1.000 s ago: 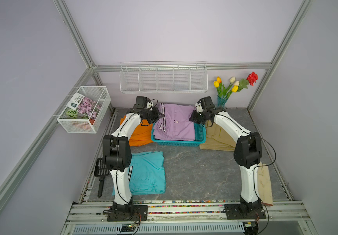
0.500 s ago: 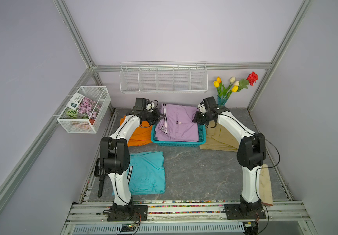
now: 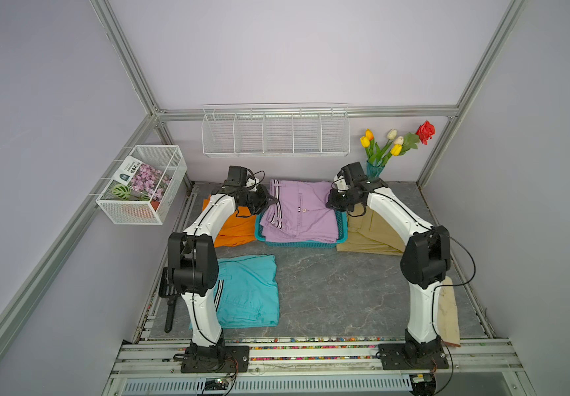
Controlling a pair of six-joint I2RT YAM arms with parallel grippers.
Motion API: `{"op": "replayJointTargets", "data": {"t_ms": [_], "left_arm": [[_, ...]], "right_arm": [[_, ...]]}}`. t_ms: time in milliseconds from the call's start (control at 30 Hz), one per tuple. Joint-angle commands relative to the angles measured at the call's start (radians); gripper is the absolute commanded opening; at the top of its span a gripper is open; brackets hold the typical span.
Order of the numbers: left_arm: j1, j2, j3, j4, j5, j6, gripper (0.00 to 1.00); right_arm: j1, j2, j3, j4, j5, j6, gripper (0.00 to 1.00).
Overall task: Put the folded long pants in the basket
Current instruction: Place the long pant in the basket.
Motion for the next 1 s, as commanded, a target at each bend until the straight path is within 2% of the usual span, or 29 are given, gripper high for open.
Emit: {"op": "replayJointTargets", "data": {"t_ms": [0, 267, 433, 533, 633, 700, 800, 867, 967], "left_arm": [[0.014, 0.064, -0.011, 0.02, -0.048, 0.006, 0.0], [0.014, 0.211, 0.02, 0.018, -0.062, 0.023, 0.0], [0.014, 0.212, 0.02, 0.023, -0.071, 0.03, 0.0], [0.014, 0.196, 0.022, 0.014, -0.068, 0.047, 0.0], [0.014, 0.161, 0.014, 0.027, -0.065, 0.06, 0.33], [0.014, 0.134, 0.01, 0.047, -0.036, 0.06, 0.51], [0.014, 0.082, 0.009, 0.054, -0.025, 0.036, 0.77], [0.012, 0.034, 0.006, 0.051, -0.039, 0.032, 0.85], [0.011, -0.042, 0.009, 0.016, -0.066, 0.041, 0.87]], "right_arm": [[0.003, 0.08, 0.006, -0.087, 0.074, -0.034, 0.0], [0.009, 0.189, 0.054, -0.128, 0.169, -0.056, 0.0], [0.008, 0.194, 0.058, -0.117, 0.16, -0.063, 0.0], [0.01, 0.175, 0.054, -0.102, 0.151, -0.066, 0.14], [0.019, 0.143, 0.063, -0.093, 0.152, -0.082, 0.37], [0.027, 0.114, 0.082, -0.102, 0.158, -0.094, 0.52], [0.041, 0.07, 0.124, -0.118, 0.167, -0.11, 0.67], [0.051, 0.035, 0.149, -0.122, 0.183, -0.117, 0.75], [0.064, -0.02, 0.187, -0.124, 0.18, -0.132, 0.81]]}}
